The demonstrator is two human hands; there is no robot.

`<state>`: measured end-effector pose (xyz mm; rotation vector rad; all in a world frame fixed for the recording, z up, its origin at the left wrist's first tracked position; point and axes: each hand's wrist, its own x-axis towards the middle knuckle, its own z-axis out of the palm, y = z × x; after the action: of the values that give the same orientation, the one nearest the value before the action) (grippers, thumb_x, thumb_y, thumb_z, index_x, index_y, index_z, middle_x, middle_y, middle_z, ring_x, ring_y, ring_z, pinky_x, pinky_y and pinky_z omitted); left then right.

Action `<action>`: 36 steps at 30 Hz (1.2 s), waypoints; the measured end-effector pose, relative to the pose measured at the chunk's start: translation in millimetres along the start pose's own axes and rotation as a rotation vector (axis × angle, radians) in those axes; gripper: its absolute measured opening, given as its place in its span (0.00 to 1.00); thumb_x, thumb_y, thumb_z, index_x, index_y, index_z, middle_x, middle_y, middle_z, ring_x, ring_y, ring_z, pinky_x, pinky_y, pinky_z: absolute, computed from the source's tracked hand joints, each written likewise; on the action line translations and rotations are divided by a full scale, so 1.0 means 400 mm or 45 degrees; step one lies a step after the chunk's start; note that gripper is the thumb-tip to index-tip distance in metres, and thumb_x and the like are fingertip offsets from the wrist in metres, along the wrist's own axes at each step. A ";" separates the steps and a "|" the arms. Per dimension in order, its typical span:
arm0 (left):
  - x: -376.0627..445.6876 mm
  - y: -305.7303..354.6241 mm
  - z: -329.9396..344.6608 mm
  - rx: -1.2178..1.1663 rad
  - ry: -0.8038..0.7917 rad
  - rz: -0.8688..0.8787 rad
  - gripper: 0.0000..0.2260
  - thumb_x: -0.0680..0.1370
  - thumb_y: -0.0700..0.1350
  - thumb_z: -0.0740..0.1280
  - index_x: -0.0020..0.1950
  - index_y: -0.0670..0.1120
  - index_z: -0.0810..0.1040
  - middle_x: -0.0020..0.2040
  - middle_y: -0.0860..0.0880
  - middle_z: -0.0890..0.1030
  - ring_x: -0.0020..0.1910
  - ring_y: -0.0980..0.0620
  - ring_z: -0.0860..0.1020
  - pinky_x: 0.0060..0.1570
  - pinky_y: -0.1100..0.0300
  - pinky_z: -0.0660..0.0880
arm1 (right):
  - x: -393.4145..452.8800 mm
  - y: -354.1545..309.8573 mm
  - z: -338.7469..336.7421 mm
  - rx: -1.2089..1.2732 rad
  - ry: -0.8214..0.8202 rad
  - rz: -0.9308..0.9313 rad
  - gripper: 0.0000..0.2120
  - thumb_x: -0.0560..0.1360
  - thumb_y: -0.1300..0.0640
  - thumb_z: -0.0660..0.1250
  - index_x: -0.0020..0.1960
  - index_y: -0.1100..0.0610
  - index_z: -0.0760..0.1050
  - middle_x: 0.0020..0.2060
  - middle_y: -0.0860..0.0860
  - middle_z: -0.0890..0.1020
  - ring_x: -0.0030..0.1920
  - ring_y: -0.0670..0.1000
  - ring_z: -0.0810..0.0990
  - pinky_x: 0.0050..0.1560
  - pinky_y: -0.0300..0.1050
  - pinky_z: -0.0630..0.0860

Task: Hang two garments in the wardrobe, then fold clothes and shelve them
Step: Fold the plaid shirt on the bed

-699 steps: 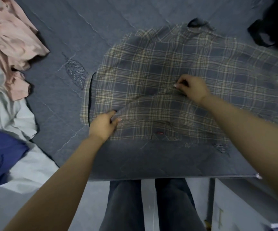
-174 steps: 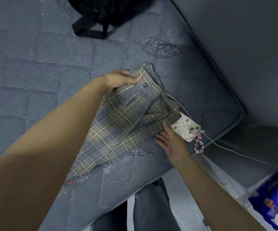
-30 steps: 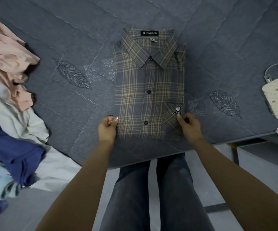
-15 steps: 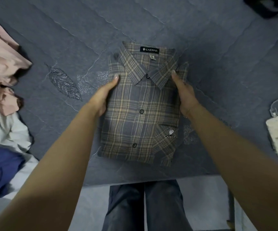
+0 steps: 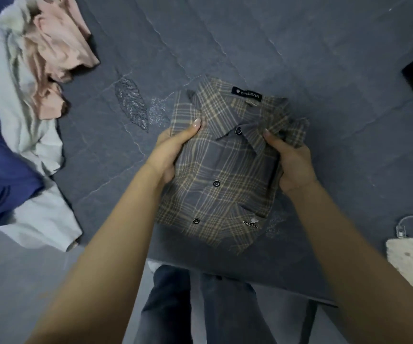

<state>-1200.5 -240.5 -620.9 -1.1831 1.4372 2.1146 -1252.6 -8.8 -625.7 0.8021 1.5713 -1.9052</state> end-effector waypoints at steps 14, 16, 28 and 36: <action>-0.720 -0.036 -0.207 -0.677 0.523 0.455 0.23 0.68 0.47 0.76 0.60 0.38 0.80 0.54 0.43 0.84 0.54 0.46 0.83 0.53 0.53 0.80 | -0.577 -0.111 0.337 -0.488 -0.617 -0.403 0.14 0.63 0.56 0.78 0.48 0.56 0.83 0.44 0.50 0.87 0.46 0.51 0.86 0.40 0.41 0.81; -0.852 -0.060 -0.269 -0.754 0.616 0.504 0.22 0.67 0.47 0.76 0.58 0.39 0.81 0.54 0.42 0.84 0.53 0.45 0.83 0.51 0.52 0.81 | -0.687 -0.090 0.403 -0.536 -0.788 -0.451 0.15 0.63 0.57 0.78 0.49 0.56 0.83 0.46 0.50 0.87 0.47 0.50 0.86 0.41 0.38 0.80; -1.725 -0.342 -0.594 -1.101 1.353 0.918 0.25 0.65 0.48 0.79 0.59 0.41 0.81 0.53 0.42 0.84 0.52 0.43 0.83 0.47 0.50 0.82 | -1.498 0.239 0.722 -0.736 -1.783 -0.421 0.16 0.62 0.53 0.79 0.49 0.53 0.84 0.48 0.50 0.86 0.50 0.51 0.85 0.48 0.44 0.80; -2.133 -0.484 -0.718 -1.250 1.926 1.132 0.28 0.60 0.53 0.82 0.57 0.45 0.83 0.54 0.44 0.84 0.56 0.43 0.82 0.62 0.42 0.74 | -1.987 0.444 0.893 -0.811 -2.395 -0.295 0.13 0.65 0.56 0.78 0.50 0.54 0.84 0.48 0.51 0.86 0.50 0.51 0.85 0.46 0.40 0.81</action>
<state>-428.2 -256.0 -119.8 -3.6172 1.4045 2.5425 -622.7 -364.6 -108.7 -1.2142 0.7374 -1.1216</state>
